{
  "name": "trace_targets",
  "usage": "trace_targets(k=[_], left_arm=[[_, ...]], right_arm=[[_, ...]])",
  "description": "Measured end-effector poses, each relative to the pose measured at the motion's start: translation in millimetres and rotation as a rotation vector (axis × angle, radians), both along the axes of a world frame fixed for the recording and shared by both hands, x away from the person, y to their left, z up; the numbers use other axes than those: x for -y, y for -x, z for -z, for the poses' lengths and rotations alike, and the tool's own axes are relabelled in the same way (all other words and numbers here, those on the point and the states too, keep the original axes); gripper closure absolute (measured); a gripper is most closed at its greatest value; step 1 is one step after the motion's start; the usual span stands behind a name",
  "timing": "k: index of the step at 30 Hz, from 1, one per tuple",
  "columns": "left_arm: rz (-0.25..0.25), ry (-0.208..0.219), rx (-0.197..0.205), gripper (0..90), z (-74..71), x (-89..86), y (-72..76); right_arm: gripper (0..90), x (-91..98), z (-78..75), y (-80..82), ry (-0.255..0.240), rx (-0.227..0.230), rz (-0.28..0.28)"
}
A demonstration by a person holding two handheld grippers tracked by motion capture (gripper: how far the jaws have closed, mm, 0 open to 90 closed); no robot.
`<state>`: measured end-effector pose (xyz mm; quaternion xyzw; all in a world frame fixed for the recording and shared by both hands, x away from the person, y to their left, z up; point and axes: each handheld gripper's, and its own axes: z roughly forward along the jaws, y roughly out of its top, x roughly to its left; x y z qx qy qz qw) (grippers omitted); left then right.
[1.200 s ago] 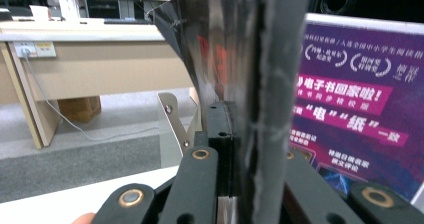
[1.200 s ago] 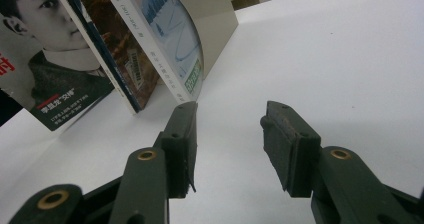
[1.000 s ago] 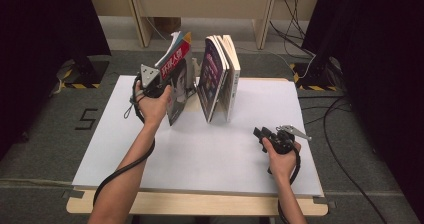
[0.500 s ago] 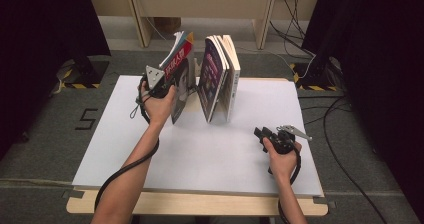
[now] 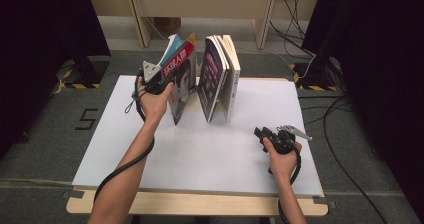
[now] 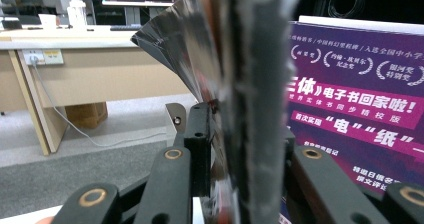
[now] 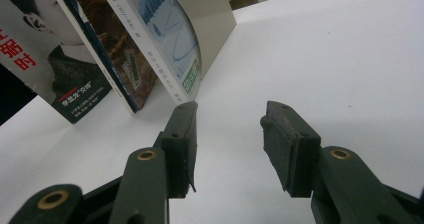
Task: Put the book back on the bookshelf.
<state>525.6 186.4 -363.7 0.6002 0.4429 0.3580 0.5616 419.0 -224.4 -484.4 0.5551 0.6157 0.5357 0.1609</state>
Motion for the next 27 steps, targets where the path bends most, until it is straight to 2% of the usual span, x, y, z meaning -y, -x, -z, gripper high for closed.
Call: trace_targets(k=[14,19,27], left_arm=[[0.007,0.026,-0.060,74.2,1.6,-1.3,-5.8],[0.015,0.022,-0.107,77.7,2.7,-1.5,-9.5],[0.006,0.013,-0.139,83.6,-0.1,0.9,-9.6]], right_arm=[[57.4,0.4,0.1,-0.1,0.000,-0.002,0.001],[57.4,0.7,0.5,-0.3,0.003,-0.008,-0.001],[57.4,0.5,0.8,-0.2,0.003,-0.014,-0.004]])
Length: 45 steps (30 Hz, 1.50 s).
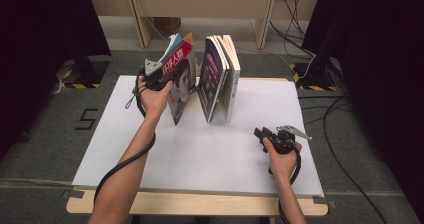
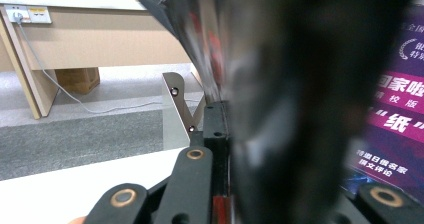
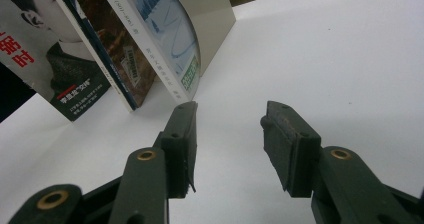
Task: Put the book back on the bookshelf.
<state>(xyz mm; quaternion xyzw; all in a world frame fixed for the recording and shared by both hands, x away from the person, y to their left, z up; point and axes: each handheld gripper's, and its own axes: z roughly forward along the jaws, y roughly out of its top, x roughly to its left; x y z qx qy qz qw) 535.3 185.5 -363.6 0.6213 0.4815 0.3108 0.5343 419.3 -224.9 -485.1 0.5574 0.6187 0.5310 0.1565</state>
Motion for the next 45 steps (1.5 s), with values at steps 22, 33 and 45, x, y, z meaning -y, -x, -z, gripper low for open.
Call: trace_targets(k=[22,33,45], left_arm=[[-0.058,0.038,0.107,86.1,5.2,7.5,0.3],[-0.065,0.031,0.096,77.3,9.6,0.2,-0.7],[-0.057,0.060,0.091,55.0,10.7,-3.1,4.1]], right_arm=[[57.3,1.9,0.9,-0.3,-0.001,0.003,0.002],[57.4,0.1,1.0,0.4,-0.005,-0.005,0.003],[57.3,1.3,0.9,0.6,-0.006,0.000,0.007]])
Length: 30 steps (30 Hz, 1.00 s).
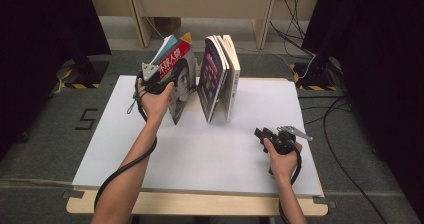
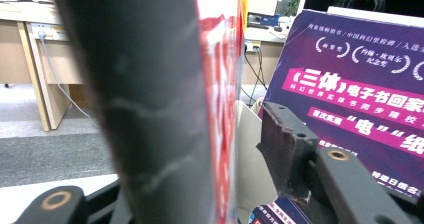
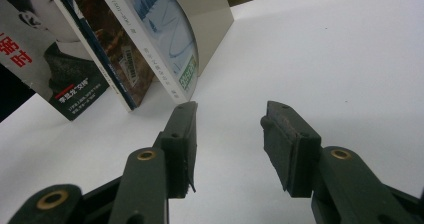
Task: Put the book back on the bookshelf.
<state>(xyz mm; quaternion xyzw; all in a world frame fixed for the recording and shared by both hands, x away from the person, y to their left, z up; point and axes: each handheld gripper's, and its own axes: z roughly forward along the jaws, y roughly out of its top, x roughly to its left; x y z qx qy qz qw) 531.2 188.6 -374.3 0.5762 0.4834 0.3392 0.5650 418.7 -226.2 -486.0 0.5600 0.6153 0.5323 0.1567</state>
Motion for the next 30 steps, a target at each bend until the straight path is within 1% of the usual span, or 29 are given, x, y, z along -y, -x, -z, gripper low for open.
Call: trace_targets(k=[4,8,9,10,12,14,20,22,25,26,30], left_arm=[[0.004,0.003,-0.004,51.1,-1.2,-2.1,3.2],[0.004,0.005,-0.010,49.1,-2.1,-4.1,5.9],[0.004,0.020,-0.019,48.8,-2.7,-5.6,7.8],[0.004,0.020,-0.019,48.5,-2.7,-5.6,7.8],[0.011,0.021,-0.029,48.0,-3.6,-7.0,10.1],[0.014,0.022,-0.037,47.5,-3.9,-7.7,11.4],[0.022,0.014,-0.052,46.0,-3.7,-8.7,15.3],[0.022,0.013,-0.052,45.6,-3.4,-9.1,16.1],[0.020,0.012,-0.055,44.7,-2.8,-10.1,17.7],[0.020,0.009,-0.055,44.4,-2.5,-10.9,19.3],[0.019,0.004,-0.053,43.2,-2.4,-12.1,22.2]], right_arm=[[57.3,-0.3,-0.5,0.6,-0.005,-0.005,0.002],[57.3,0.2,-0.4,-0.2,0.005,0.006,0.000],[57.3,0.3,-0.4,-0.2,0.005,0.005,0.000],[57.3,-0.3,-0.8,0.4,-0.005,-0.005,0.003],[57.3,0.4,-0.4,-0.3,0.006,0.007,0.000],[57.3,0.3,-0.5,-0.3,0.005,0.005,0.000],[57.2,0.2,-1.1,-0.1,0.003,0.008,0.003],[57.2,-0.1,-1.5,0.5,-0.005,-0.001,0.005],[57.2,0.5,-1.4,0.4,-0.002,0.001,0.005],[57.2,1.1,-1.2,-0.1,0.002,0.009,0.006],[57.2,1.4,-1.6,0.1,0.001,0.009,0.005]])
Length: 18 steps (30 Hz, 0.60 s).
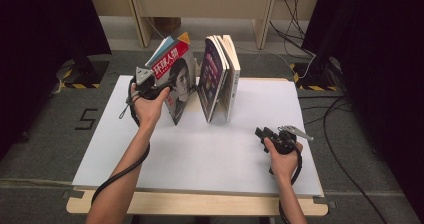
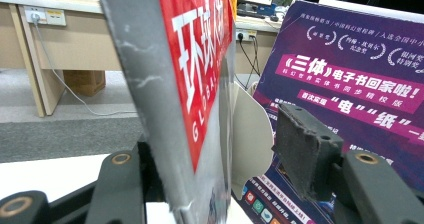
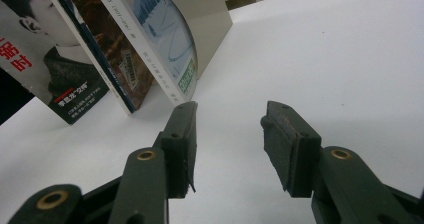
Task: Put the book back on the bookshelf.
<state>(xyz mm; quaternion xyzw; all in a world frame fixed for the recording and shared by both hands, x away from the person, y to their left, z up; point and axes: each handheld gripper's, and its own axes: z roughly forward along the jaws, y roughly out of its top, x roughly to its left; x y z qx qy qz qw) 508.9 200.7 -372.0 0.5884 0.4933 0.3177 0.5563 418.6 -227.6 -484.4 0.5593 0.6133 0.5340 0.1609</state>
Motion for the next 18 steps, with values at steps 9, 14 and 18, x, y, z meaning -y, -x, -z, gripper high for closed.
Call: trace_targets(k=[9,14,18], left_arm=[[0.001,-0.004,-0.003,41.8,2.4,-1.1,9.2],[0.002,-0.001,-0.015,41.5,3.5,-4.0,14.3],[0.000,-0.005,-0.019,41.0,4.7,-7.7,16.8]], right_arm=[[57.2,-0.2,0.1,0.1,0.000,-0.001,0.001],[57.2,0.1,0.0,0.5,0.001,-0.004,-0.002],[57.2,0.1,-0.4,0.6,0.000,-0.001,0.003]])
